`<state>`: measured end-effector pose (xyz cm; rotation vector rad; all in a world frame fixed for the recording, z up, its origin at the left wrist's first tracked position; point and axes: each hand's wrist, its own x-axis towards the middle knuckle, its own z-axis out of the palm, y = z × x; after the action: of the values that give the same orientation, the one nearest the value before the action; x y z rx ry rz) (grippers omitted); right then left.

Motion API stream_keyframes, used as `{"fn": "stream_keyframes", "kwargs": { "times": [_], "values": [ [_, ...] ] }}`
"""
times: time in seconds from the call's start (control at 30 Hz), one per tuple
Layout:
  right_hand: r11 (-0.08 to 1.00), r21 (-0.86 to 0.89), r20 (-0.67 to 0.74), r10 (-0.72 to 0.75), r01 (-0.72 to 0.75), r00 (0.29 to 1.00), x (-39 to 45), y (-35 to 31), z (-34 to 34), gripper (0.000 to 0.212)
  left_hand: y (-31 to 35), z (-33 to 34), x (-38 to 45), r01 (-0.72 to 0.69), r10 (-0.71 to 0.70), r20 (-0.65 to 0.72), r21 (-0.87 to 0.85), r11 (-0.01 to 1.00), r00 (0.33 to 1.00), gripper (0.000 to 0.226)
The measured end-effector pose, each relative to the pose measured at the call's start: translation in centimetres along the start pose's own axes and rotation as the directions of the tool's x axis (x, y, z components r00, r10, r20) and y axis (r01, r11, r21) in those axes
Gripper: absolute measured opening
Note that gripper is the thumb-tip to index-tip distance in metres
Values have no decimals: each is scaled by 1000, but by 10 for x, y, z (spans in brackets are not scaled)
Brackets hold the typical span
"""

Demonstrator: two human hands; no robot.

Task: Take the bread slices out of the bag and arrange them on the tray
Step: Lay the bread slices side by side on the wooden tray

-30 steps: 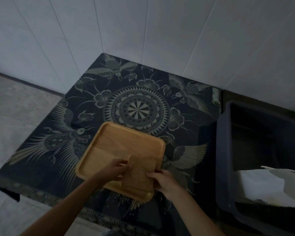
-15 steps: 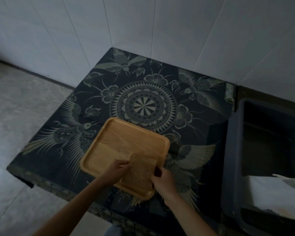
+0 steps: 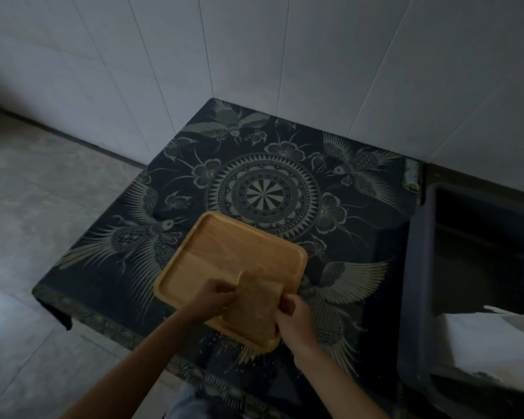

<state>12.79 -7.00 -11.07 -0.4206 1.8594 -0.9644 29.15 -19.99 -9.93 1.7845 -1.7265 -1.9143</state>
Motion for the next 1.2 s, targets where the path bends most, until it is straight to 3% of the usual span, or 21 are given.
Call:
{"fn": "stream_keyframes", "kwargs": {
  "times": [0.47, 0.77, 0.93, 1.2],
  "values": [
    [997, 55, -108, -45, 51, 993, -10, -35, 74, 21, -19, -92, 21, -103, 103, 22, 11, 995, 994, 11],
    [998, -45, -197, -47, 39, 979, 9, -52, 148, 33, -38, -159, 51, -137, 141, -19, 133, 982, 990, 14],
    [990, -138, -250, -26, -9, 968, 22, -50, 174, 35, -45, -169, 67, -132, 132, 15, 205, 970, 991, 25],
    [971, -214, -324, 34, -109, 946, 28, -38, 191, 34, -49, -173, 76, -232, 221, 71, 337, 912, 973, 23]
  ]
}}
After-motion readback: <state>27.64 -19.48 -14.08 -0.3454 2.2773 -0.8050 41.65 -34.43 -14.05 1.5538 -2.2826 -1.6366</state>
